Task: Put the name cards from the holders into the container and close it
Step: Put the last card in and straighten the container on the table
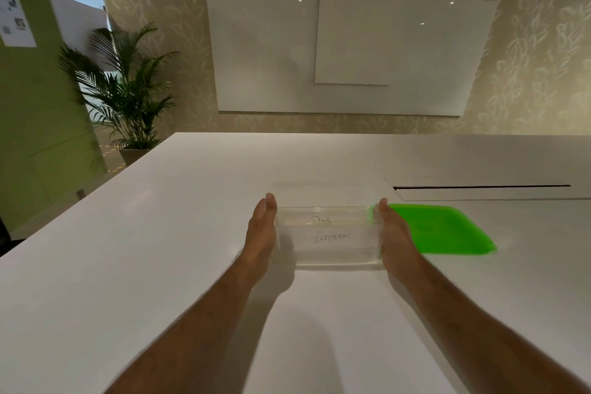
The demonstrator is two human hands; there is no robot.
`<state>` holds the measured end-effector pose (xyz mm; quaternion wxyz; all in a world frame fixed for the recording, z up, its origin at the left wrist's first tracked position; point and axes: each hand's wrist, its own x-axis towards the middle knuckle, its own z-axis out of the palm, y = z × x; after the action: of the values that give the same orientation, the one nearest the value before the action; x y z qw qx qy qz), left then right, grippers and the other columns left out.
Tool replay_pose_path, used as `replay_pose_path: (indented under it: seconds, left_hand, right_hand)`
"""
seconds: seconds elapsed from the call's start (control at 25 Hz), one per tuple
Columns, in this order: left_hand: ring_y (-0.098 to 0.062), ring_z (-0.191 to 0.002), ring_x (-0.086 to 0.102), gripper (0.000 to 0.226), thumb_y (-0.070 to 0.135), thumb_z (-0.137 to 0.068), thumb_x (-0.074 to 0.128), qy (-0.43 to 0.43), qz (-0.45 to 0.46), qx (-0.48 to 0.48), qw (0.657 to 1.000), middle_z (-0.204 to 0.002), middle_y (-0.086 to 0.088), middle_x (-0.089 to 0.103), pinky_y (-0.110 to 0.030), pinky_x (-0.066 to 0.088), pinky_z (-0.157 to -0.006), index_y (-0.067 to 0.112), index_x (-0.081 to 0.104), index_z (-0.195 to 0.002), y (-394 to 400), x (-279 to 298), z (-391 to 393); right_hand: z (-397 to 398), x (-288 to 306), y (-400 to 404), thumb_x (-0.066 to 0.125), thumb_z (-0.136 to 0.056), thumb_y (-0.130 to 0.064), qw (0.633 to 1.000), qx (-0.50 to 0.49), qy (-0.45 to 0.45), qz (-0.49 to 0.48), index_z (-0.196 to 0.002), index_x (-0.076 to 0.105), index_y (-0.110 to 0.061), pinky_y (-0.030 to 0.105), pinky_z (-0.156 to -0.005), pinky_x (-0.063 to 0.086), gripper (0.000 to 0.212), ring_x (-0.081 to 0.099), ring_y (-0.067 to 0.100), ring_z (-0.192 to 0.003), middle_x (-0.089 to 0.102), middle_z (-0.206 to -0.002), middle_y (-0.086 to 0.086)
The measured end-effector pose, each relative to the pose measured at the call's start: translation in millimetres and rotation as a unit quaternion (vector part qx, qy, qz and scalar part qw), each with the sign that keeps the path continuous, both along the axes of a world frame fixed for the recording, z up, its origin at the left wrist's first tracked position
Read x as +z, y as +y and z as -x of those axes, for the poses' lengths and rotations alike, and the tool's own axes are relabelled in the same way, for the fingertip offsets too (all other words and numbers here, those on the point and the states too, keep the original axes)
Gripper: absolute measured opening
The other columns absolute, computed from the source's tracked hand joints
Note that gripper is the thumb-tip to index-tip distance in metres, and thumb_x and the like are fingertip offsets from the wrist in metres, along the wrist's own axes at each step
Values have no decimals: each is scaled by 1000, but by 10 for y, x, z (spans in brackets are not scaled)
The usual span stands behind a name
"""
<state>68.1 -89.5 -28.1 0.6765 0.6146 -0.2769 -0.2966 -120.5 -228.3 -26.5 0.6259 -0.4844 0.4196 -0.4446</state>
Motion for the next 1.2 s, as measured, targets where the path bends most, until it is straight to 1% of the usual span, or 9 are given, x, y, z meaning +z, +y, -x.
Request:
replay_pose_path:
  seconds: [0.12, 0.24, 0.4, 0.52, 0.64, 0.72, 0.96, 1.12, 1.2]
  left_hand:
    - [-18, -138, 43, 93, 81, -72, 40, 22, 18, 14, 999, -150, 6, 48, -47, 32, -117, 27, 43, -148, 236, -2, -11]
    - [-14, -134, 43, 77, 73, -85, 41, 49, 23, 24, 998, -149, 9, 47, -45, 32, -116, 28, 42, -148, 480, -16, -66]
    - [-12, -115, 47, 66, 68, -92, 39, 66, 9, 55, 996, -124, 16, 54, -37, 37, -98, 30, 44, -146, 831, 3, -128]
    - [-13, -109, 51, 62, 66, -93, 38, 68, 2, 75, 995, -117, 18, 56, -38, 38, -95, 32, 45, -144, 1089, 1, -179]
    - [0, -90, 55, 46, 67, -92, 39, 64, 7, 90, 994, -95, 29, 60, -36, 38, -87, 42, 52, -128, 1320, -9, -242]
    - [5, -87, 54, 37, 67, -91, 41, 69, 13, 96, 993, -90, 31, 61, -36, 37, -86, 44, 53, -118, 1461, -19, -298]
    - [4, -92, 55, 46, 66, -91, 45, 73, 21, 109, 991, -98, 28, 62, -35, 39, -88, 39, 54, -126, 1781, -48, -425]
    - [-6, -122, 50, 65, 66, -89, 48, 79, 20, 109, 991, -130, 17, 56, -37, 36, -104, 27, 50, -141, 1929, -54, -451]
    - [-6, -124, 49, 62, 65, -89, 50, 77, 19, 111, 991, -131, 16, 56, -37, 36, -105, 28, 53, -138, 1987, -68, -438]
  right_hand:
    - [-29, -17, 210, 46, -95, -55, 1000, 5, -11, 0, -139, 50, -14, 51, -113, 35, 60, 48, 28, -132, 51, -144, 9]
    - [-88, -42, 431, 47, -95, -54, 999, 18, -29, -2, -139, 50, -15, 51, -114, 35, 59, 48, 26, -133, 51, -144, 7]
    - [-186, -101, 758, 47, -95, -54, 998, 41, -49, 1, -139, 50, -17, 50, -112, 37, 58, 51, 23, -128, 54, -141, 3]
    - [-260, -149, 976, 48, -94, -54, 998, 45, -50, 2, -140, 49, -18, 50, -114, 35, 59, 48, 22, -132, 52, -144, 1]
    - [-341, -183, 1187, 50, -91, -56, 996, 67, -53, -1, -139, 51, -19, 51, -113, 35, 60, 49, 24, -132, 53, -143, 2]
    - [-394, -182, 1320, 52, -91, -55, 995, 81, -59, -2, -135, 54, -18, 52, -112, 37, 57, 53, 26, -128, 57, -138, 5]
    - [-466, -107, 1696, 48, -96, -49, 990, 124, -64, 33, -112, 68, -21, 41, -90, 55, 38, 70, 20, -104, 75, -107, -2]
    - [-465, -88, 1883, 47, -97, -50, 989, 132, -54, 25, -117, 65, -23, 48, -94, 53, 38, 70, 19, -103, 74, -110, -2]
    - [-428, -88, 1947, 47, -96, -51, 989, 137, -50, 28, -116, 65, -26, 50, -95, 53, 37, 70, 19, -102, 74, -110, -2]
